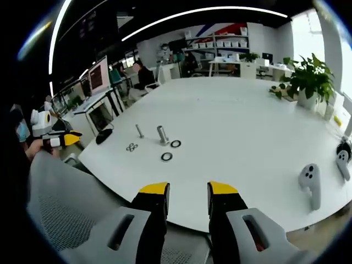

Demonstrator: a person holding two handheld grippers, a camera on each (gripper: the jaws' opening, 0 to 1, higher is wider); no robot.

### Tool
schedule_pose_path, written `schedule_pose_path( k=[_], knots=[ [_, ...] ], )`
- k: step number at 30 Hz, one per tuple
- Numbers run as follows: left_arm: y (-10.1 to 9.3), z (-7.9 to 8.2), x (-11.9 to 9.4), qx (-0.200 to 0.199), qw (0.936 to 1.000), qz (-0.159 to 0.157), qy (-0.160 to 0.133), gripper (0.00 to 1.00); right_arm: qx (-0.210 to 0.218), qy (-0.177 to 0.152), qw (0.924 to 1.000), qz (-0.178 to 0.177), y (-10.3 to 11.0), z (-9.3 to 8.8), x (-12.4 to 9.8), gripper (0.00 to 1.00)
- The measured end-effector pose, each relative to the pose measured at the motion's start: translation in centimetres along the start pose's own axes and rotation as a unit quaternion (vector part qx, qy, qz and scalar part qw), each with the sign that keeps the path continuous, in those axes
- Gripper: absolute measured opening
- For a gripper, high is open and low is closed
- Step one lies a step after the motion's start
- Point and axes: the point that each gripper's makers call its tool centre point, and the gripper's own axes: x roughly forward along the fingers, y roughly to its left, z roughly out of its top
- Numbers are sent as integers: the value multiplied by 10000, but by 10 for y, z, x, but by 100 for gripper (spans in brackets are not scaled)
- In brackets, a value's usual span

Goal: Place the washer onto the threaded stud by aligning its center hole with the stud, sliding it down to the base, and recovering from edge contact or off-axis alignment until the washer reaches the visible bottom stop.

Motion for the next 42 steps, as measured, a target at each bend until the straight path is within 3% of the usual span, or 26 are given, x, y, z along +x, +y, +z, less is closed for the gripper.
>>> schedule_pose_path(
  k=[9,13,22,42],
  knots=[
    [-1,-3,1,4,10000,-18,86,32,-66,25,10000,32,1,0,0,29],
    [0,4,-1,-51,9999,-9,-125,32,-27,-47,10000,-40,-2,2,-1,29],
    [-1,-2,0,9,10000,-23,55,31,-19,-19,10000,7,0,1,0,29],
    [-3,-3,1,19,9999,-86,103,30,-15,34,10000,-18,-2,-2,0,29]
  ],
)
